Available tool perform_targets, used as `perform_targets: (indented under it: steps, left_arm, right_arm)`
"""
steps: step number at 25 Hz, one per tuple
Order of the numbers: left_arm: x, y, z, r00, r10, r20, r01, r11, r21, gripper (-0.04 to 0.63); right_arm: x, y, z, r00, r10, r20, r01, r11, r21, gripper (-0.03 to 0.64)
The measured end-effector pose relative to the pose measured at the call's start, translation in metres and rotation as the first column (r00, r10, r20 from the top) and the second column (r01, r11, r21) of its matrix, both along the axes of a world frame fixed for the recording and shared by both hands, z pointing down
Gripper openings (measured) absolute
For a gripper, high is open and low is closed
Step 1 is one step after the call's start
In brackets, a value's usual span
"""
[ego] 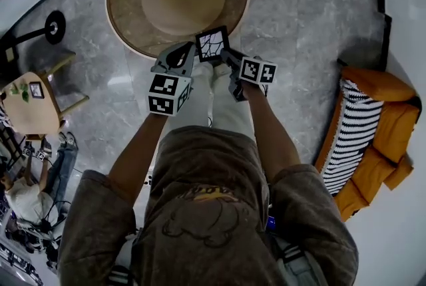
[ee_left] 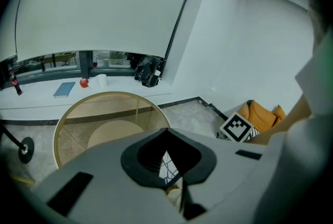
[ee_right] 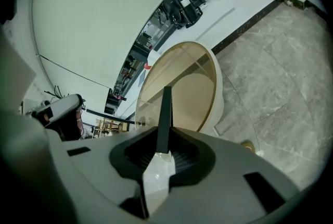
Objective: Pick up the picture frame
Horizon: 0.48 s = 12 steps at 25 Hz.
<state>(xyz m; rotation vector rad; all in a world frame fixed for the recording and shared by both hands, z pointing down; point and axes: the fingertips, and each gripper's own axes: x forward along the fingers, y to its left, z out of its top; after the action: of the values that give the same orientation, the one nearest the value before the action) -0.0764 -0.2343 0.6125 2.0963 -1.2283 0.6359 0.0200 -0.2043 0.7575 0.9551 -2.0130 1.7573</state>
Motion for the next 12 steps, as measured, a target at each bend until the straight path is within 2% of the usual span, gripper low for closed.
perform_targets:
  steps: [7, 12]
  left_arm:
    - [-0.004, 0.012, -0.045, 0.999, -0.027, -0.018, 0.027, 1.000, 0.016, 0.018]
    - [-0.005, 0.019, -0.079, 0.998, -0.039, -0.046, 0.040, 0.999, 0.026, 0.018]
  right_arm:
    - [-0.004, 0.002, -0.059, 0.998, -0.048, -0.028, 0.050, 0.996, 0.073, 0.086]
    - [0.000, -0.010, -0.116, 0.994, -0.097, -0.055, 0.106, 0.977, 0.186, 0.086]
